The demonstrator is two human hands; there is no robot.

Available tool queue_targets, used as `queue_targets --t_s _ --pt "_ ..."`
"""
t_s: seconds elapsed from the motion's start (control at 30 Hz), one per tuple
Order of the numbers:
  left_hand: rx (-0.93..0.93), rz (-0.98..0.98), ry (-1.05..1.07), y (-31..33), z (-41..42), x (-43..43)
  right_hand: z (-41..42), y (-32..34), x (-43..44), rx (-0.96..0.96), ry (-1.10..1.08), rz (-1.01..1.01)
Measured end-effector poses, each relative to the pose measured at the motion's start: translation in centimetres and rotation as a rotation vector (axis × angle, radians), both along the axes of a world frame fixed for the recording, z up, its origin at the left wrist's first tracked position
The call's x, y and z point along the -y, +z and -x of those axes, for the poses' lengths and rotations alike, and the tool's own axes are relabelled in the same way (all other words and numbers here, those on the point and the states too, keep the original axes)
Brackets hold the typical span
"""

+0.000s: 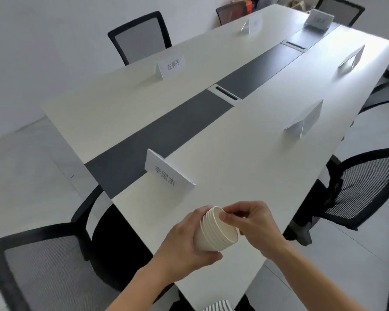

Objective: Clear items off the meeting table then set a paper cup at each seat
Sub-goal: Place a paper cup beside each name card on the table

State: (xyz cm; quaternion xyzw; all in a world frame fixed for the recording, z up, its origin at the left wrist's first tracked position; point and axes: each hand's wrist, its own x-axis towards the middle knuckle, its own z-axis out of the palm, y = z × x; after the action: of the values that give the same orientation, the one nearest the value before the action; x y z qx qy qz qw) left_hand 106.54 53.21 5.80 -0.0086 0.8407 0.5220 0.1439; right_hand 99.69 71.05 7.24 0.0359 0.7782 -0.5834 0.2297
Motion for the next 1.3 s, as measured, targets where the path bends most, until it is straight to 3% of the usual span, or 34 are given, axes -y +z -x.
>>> queue_targets --t_s 0.47,0.57,0.67,0.77,1.03,1.3 --pt "0.14 -0.063 0.262 -3.9 3.4 1.3 9.8 -3.1 2.0 0.197 0.331 -0.079" --pt "0.159 -0.063 0.353 -4.6 4.4 1.8 13.9 -2.1 1.5 0.109 0.223 -0.106" --pt "0.152 -0.053 0.416 -5.3 5.7 2.4 19.0 -1.8 1.9 -0.116 0.056 -0.202" --pt "0.136 -0.051 0.442 -5.6 6.8 2.3 22.8 -4.4 4.2 -0.245 0.061 -0.328" --pt "0.143 -0.041 0.536 -6.3 6.4 1.8 26.1 -13.4 10.8 -0.195 0.144 -0.506" --pt "0.18 -0.028 0.59 -6.9 5.3 2.2 25.8 -16.2 12.1 -0.183 0.139 -0.513"
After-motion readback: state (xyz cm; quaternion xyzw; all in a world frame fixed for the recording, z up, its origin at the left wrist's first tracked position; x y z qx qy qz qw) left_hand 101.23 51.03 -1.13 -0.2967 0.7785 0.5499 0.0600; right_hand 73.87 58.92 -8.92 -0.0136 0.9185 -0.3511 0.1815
